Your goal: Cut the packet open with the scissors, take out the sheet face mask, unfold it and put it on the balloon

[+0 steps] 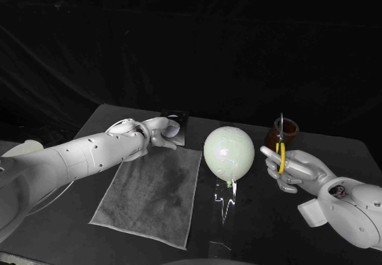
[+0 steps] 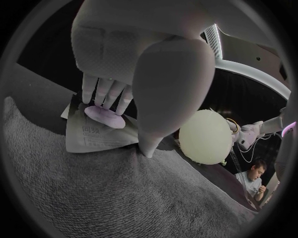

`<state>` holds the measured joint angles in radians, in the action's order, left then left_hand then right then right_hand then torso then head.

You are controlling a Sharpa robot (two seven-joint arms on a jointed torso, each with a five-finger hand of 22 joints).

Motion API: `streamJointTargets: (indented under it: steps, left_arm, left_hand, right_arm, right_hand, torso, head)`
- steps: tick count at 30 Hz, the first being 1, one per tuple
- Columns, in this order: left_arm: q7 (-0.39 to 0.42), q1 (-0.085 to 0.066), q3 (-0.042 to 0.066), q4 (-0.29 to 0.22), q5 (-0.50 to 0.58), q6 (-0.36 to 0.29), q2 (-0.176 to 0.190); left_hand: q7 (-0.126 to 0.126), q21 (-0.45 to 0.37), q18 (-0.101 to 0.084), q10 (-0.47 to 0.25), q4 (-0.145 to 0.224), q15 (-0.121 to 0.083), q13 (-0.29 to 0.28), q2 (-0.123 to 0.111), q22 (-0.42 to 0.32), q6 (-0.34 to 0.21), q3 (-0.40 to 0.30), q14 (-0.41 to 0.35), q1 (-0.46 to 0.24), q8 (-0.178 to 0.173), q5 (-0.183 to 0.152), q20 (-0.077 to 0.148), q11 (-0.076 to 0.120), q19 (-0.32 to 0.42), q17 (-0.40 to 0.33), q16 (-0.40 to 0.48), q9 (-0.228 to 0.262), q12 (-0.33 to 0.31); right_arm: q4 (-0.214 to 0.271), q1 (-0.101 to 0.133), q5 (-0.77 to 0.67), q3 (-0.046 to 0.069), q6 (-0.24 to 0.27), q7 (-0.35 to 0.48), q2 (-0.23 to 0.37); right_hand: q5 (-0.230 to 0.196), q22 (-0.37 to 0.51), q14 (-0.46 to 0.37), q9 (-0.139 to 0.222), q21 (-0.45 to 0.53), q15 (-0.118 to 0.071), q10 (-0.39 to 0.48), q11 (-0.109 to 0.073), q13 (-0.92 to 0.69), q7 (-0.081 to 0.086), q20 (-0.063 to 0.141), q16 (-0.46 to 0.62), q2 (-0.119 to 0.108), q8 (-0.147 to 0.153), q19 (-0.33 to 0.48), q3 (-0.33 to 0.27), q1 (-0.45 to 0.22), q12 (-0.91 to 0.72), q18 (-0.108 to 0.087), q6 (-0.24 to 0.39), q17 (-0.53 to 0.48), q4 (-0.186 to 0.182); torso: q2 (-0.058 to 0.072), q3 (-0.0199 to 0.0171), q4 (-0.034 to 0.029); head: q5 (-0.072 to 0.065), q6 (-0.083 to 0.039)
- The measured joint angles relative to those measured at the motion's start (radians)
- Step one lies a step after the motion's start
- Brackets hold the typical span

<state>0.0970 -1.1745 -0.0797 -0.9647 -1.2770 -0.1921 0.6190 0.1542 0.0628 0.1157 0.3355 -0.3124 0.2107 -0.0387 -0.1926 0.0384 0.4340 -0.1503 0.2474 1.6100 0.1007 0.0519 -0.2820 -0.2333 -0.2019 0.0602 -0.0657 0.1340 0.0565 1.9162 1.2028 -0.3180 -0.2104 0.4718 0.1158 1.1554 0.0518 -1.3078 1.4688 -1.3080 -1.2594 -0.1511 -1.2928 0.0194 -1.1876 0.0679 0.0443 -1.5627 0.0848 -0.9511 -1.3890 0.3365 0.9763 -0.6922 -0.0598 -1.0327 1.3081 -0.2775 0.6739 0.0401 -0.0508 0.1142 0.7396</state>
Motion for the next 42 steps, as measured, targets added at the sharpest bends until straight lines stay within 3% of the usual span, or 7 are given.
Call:
streamJointTargets:
  steps: [5, 11, 14, 20, 27, 36, 42]
  left_arm:
    - [0.000, 0.000, 0.000, 0.001, 0.001, 0.001, -0.001]
    - [0.000, 0.000, 0.000, 0.001, 0.000, 0.001, -0.002]
    - [0.000, -0.001, 0.000, 0.001, 0.000, 0.001, -0.003]
    - [-0.002, -0.002, 0.001, -0.001, -0.002, 0.000, -0.002]
    - [-0.002, -0.003, 0.002, -0.009, 0.001, 0.001, 0.001]
    - [-0.002, -0.004, 0.003, -0.019, 0.019, 0.003, 0.007]
    - [-0.002, -0.005, 0.003, -0.021, 0.034, 0.005, 0.009]
  left_hand:
    - [0.003, 0.002, 0.000, 0.014, -0.001, 0.000, 0.000, 0.027, 0.000, 0.018, -0.041, 0.007, 0.019, 0.008, -0.001, 0.003, 0.003, -0.003, 0.002, 0.000, 0.007, -0.004]
    - [0.003, 0.007, 0.000, 0.036, -0.001, -0.003, -0.001, 0.028, 0.000, 0.040, -0.079, 0.018, 0.021, 0.015, -0.002, 0.000, 0.006, -0.007, 0.005, 0.000, 0.014, -0.010]
    - [0.005, 0.008, 0.000, 0.051, 0.005, -0.003, -0.002, 0.046, 0.000, 0.066, -0.105, 0.028, 0.039, 0.026, -0.002, 0.001, 0.008, -0.012, 0.007, -0.001, 0.021, -0.011]
    - [0.012, 0.013, 0.000, 0.085, 0.002, -0.008, -0.004, 0.047, 0.000, 0.141, -0.110, 0.054, 0.039, 0.056, -0.003, 0.003, 0.014, -0.020, 0.012, -0.007, 0.040, -0.011]
    - [0.028, 0.021, 0.000, 0.140, 0.033, -0.011, -0.007, 0.048, 0.000, 0.245, -0.146, 0.088, 0.040, 0.097, -0.003, -0.001, 0.020, -0.028, 0.020, -0.016, 0.059, -0.011]
    - [0.037, 0.025, 0.000, 0.183, 0.027, -0.009, -0.010, 0.027, 0.010, 0.299, -0.139, 0.116, 0.019, 0.118, -0.002, -0.002, 0.020, -0.040, 0.027, -0.023, 0.081, -0.007]
    - [0.042, 0.032, 0.001, 0.208, 0.028, -0.004, -0.012, 0.035, 0.014, 0.318, -0.135, 0.136, 0.008, 0.128, -0.002, -0.005, 0.017, -0.047, 0.029, -0.028, 0.095, -0.007]
  right_arm:
    - [0.000, 0.000, 0.000, 0.000, 0.000, 0.000, 0.001]
    - [0.001, 0.000, 0.000, 0.000, 0.000, 0.000, 0.001]
    - [0.002, 0.000, 0.000, 0.000, 0.000, 0.000, 0.002]
    - [0.002, 0.000, 0.000, 0.000, 0.000, 0.000, 0.002]
    - [0.002, 0.000, 0.000, 0.000, 0.000, 0.000, 0.003]
    - [0.002, 0.000, 0.000, 0.000, 0.000, 0.000, 0.003]
    - [0.001, 0.000, 0.000, 0.000, 0.000, 0.000, 0.003]
  right_hand:
    - [0.000, 0.001, 0.000, 0.000, 0.000, 0.000, 0.000, 0.000, 0.000, 0.000, 0.000, 0.000, 0.000, 0.000, 0.000, 0.000, 0.000, 0.000, 0.000, 0.000, 0.000, 0.000]
    - [0.000, 0.000, 0.000, 0.000, 0.000, 0.000, 0.000, 0.000, 0.000, 0.000, 0.000, 0.002, 0.000, 0.000, 0.000, 0.000, 0.000, 0.000, 0.000, 0.000, -0.001, 0.000]
    - [0.000, 0.000, 0.000, 0.000, 0.000, 0.000, 0.000, 0.000, 0.000, 0.000, 0.000, 0.002, 0.000, 0.000, 0.000, 0.000, 0.000, 0.000, 0.000, 0.000, -0.001, 0.000]
    - [0.000, 0.000, 0.000, 0.000, 0.000, 0.000, 0.000, 0.000, 0.000, 0.000, 0.000, -0.001, 0.000, 0.000, 0.000, 0.000, 0.000, 0.000, 0.000, 0.000, -0.001, 0.000]
    - [0.000, 0.000, 0.000, 0.000, 0.000, 0.000, 0.000, 0.000, 0.000, 0.000, 0.000, -0.001, 0.000, 0.000, 0.000, -0.001, 0.000, 0.000, 0.001, 0.000, 0.000, 0.001]
    - [0.000, 0.000, 0.000, 0.000, 0.000, 0.000, 0.000, 0.000, 0.000, 0.000, 0.000, 0.000, 0.000, 0.000, 0.000, -0.001, 0.000, 0.000, 0.007, 0.000, 0.000, 0.001]
    - [0.000, 0.001, 0.000, 0.000, 0.000, 0.000, 0.000, 0.000, 0.000, 0.000, 0.000, 0.000, 0.000, 0.000, 0.000, -0.002, 0.000, 0.000, 0.007, 0.000, 0.000, 0.001]
  torso:
    - [0.000, 0.0001, 0.0002]
    - [0.000, -0.0004, 0.0003]
    - [0.000, -0.0005, 0.0001]
    - [0.000, -0.0004, 0.0000]
    - [0.000, -0.0003, -0.0002]
    - [0.000, 0.0000, -0.0006]
    - [0.000, -0.0001, -0.0001]
  head:
    - [0.001, 0.002]
    - [0.001, 0.002]
    - [0.001, 0.003]
    - [0.001, 0.003]
    - [0.000, 0.003]
    - [-0.001, 0.003]
    - [0.000, 0.005]
